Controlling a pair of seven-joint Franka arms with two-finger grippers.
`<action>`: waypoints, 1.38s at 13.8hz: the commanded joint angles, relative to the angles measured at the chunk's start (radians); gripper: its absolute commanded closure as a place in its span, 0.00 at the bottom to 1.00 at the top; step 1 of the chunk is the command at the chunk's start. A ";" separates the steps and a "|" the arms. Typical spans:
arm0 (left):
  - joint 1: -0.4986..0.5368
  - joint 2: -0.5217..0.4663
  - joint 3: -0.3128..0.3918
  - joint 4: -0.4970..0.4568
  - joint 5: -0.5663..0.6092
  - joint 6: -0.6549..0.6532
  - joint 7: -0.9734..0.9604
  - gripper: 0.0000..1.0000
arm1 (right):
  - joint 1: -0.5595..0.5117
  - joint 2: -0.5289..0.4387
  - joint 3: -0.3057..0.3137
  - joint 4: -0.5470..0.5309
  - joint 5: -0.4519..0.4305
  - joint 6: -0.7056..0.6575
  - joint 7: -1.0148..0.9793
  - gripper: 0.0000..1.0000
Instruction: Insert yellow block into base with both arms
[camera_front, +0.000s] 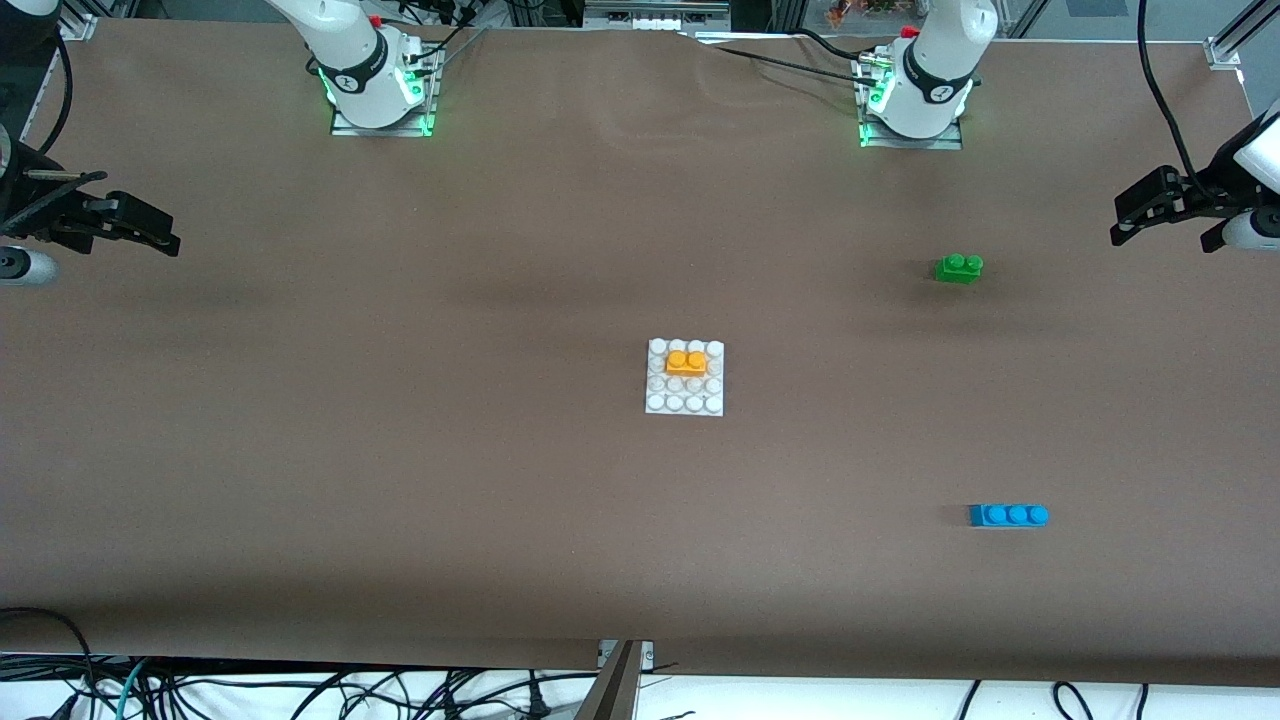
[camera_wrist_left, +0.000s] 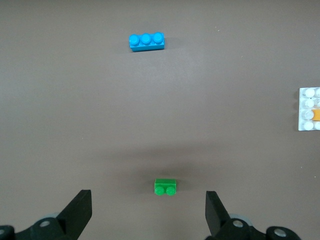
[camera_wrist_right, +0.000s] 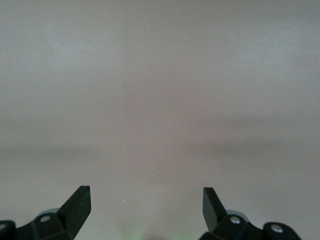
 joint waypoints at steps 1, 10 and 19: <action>-0.006 -0.017 0.011 0.013 -0.021 -0.041 0.005 0.00 | 0.004 -0.008 -0.002 0.002 0.004 -0.003 -0.003 0.01; -0.003 -0.022 0.011 0.014 -0.022 -0.051 0.001 0.00 | 0.004 -0.006 -0.002 0.000 0.005 0.001 -0.005 0.01; 0.069 -0.019 -0.096 0.037 -0.016 -0.084 -0.049 0.00 | 0.008 -0.006 0.001 0.002 0.005 0.001 0.004 0.01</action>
